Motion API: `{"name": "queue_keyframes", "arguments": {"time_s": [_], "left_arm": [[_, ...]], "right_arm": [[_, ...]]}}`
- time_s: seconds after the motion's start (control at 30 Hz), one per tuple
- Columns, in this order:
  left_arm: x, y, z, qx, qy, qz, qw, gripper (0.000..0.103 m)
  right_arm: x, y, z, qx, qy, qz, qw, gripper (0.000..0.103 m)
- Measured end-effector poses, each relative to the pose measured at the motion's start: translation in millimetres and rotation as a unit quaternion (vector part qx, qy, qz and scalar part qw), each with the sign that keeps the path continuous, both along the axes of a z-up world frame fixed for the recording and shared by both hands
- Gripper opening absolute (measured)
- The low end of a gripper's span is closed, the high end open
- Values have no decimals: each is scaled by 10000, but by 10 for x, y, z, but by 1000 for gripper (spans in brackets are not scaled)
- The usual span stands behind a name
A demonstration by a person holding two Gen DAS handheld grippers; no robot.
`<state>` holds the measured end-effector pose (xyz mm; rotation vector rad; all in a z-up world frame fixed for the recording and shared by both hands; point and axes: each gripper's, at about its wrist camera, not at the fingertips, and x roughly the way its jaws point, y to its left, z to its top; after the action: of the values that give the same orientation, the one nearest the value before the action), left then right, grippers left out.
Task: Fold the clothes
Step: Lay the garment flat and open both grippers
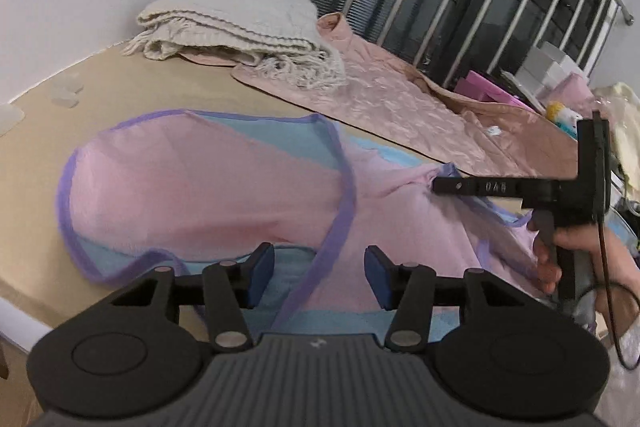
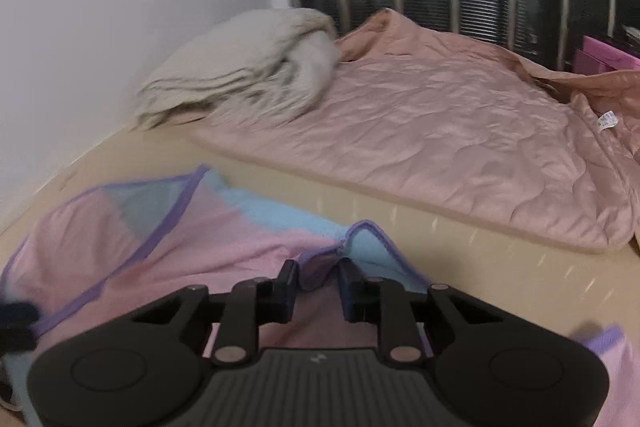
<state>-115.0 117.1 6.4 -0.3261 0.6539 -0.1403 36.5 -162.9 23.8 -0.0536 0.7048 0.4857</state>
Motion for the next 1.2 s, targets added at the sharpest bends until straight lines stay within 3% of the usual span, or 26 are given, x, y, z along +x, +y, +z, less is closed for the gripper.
{"name": "queue_keyframes", "arguments": {"time_s": [0.07,0.2,0.33,0.4,0.47,0.6,0.73,0.83,0.93,1.07,1.2], "left_arm": [[1,73,42,-135,79,-17,9999,51],[-140,254,24,-328,-5,-70,9994,55],[-127,354,8,-446,-59,-105,9989,56],[-75,332,27,-360,-27,-104,9993,56],[-60,296,42,-215,6,-159,9996,56],[-196,218,73,233,86,-396,9989,55],[-276,246,115,93,271,-469,9985,56],[-198,326,223,-96,46,-338,9994,56],[59,380,230,197,-88,-115,9997,59],[326,367,106,640,145,-11,9978,59],[186,310,32,1263,-85,-97,9919,70]], "right_arm": [[4,-68,109,9,-38,-110,9999,26],[-560,-420,356,573,-224,240,9978,52],[-1161,-657,198,753,59,503,9959,50],[-1327,-648,82,505,14,431,9978,37],[-1428,-605,-43,153,-101,368,9992,31],[-1590,-570,-69,-407,-361,433,9976,30],[-1575,-783,-12,-486,-153,271,9983,32],[-1476,-874,83,-554,-16,97,9984,37],[-1327,-868,174,-188,-241,6,9995,37],[-967,-567,171,79,-178,73,9998,37],[-682,-129,366,340,-157,416,9984,42]]}}
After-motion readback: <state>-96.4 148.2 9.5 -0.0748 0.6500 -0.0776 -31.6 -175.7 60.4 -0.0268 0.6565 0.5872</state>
